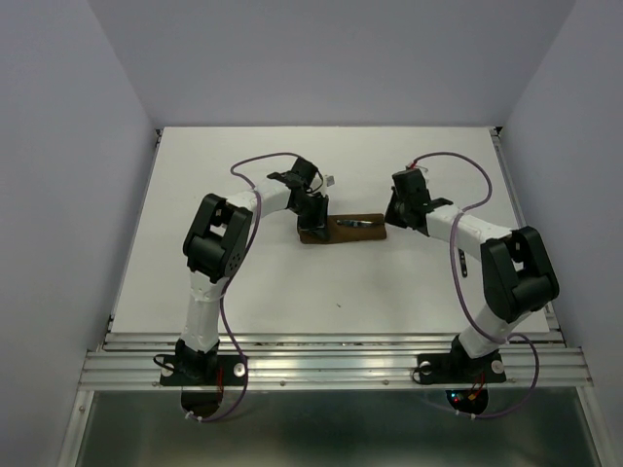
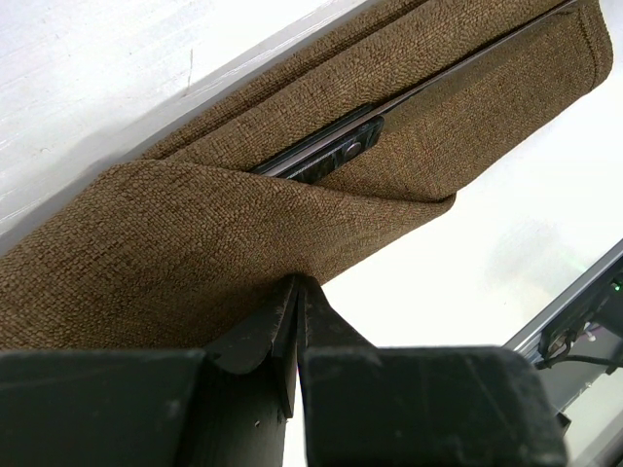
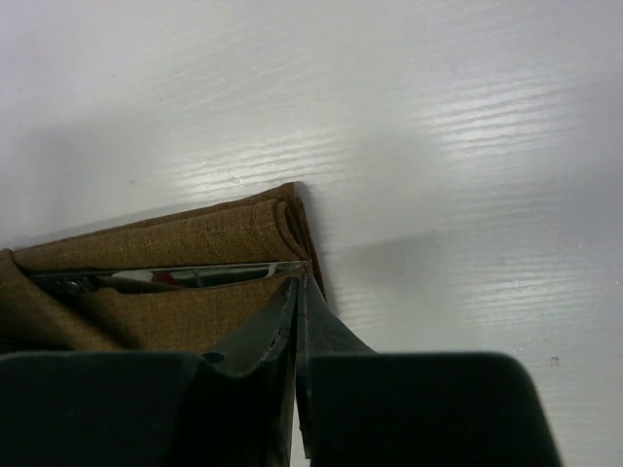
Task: Fold the napkin into a case and place the utensils inside
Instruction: Stuff the knife into the folded napkin.
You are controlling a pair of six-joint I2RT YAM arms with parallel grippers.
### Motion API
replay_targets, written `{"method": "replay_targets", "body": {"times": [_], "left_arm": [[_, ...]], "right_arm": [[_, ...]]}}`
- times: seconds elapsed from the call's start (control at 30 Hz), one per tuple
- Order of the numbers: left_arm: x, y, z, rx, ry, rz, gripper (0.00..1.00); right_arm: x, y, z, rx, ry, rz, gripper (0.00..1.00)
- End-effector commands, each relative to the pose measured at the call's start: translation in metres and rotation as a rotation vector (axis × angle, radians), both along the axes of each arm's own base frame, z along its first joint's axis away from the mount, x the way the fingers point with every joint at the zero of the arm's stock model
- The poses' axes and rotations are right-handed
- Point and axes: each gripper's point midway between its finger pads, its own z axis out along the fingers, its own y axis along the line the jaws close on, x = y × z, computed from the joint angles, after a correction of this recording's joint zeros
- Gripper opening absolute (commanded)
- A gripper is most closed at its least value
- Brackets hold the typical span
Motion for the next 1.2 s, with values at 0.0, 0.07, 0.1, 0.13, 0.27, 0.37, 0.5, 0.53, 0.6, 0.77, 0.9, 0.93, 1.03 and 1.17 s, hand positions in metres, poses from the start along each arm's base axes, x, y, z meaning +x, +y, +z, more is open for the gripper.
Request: {"method": "replay_targets", "body": {"times": [0.0,0.07,0.1,0.13,0.27,0.37,0.5,0.53,0.6,0.77,0.9,0.93,1.03,1.17], "left_arm": [[-0.010,0.013,-0.015,0.066,0.029,-0.017,0.13],[-0.011,0.013,-0.016,0.066,0.029,-0.017,0.13],[-0.011,0.013,-0.016,0.066,0.029,-0.017,0.13],[-0.011,0.014,-0.015,0.066,0.029,-0.017,0.13],[-0.011,0.014,-0.015,0.065,0.031,-0.014,0.13],[-0.011,0.013,-0.014,0.064,0.029,-0.017,0.13],[-0.010,0.013,-0.012,0.064,0.024,-0.019,0.13],[-0.010,0.013,-0.012,0.064,0.024,-0.019,0.13],[-0.010,0.013,-0.013,0.066,0.026,-0.019,0.13],[-0.010,0.013,-0.014,0.064,0.029,-0.020,0.13],[-0.009,0.013,-0.013,0.064,0.026,-0.020,0.13],[-0.010,0.013,-0.014,0.064,0.027,-0.020,0.13],[-0.010,0.013,-0.015,0.066,0.030,-0.020,0.13],[-0.010,0.013,-0.015,0.066,0.029,-0.021,0.13]], "right_arm": [[0.005,-0.015,-0.001,0.024,-0.005,-0.110,0.02],[0.005,-0.017,-0.009,0.004,0.030,-0.114,0.01],[0.008,-0.016,-0.013,-0.007,0.046,-0.114,0.01],[0.007,-0.017,-0.017,-0.014,0.062,-0.114,0.01],[0.011,-0.017,-0.021,-0.025,0.069,-0.120,0.01],[0.015,-0.016,-0.026,-0.037,0.076,-0.112,0.01],[0.018,-0.011,-0.029,-0.033,0.083,-0.074,0.01],[0.019,-0.008,-0.029,-0.022,0.077,-0.061,0.01],[0.020,-0.007,-0.027,-0.023,0.068,-0.049,0.01],[0.024,-0.005,-0.022,-0.023,0.048,-0.029,0.01],[0.026,-0.001,-0.022,-0.012,0.048,-0.016,0.01],[0.026,-0.001,-0.022,-0.011,0.048,-0.013,0.01],[0.027,0.000,-0.024,-0.012,0.050,-0.007,0.01],[0.028,0.001,-0.024,-0.017,0.050,0.005,0.01]]}}
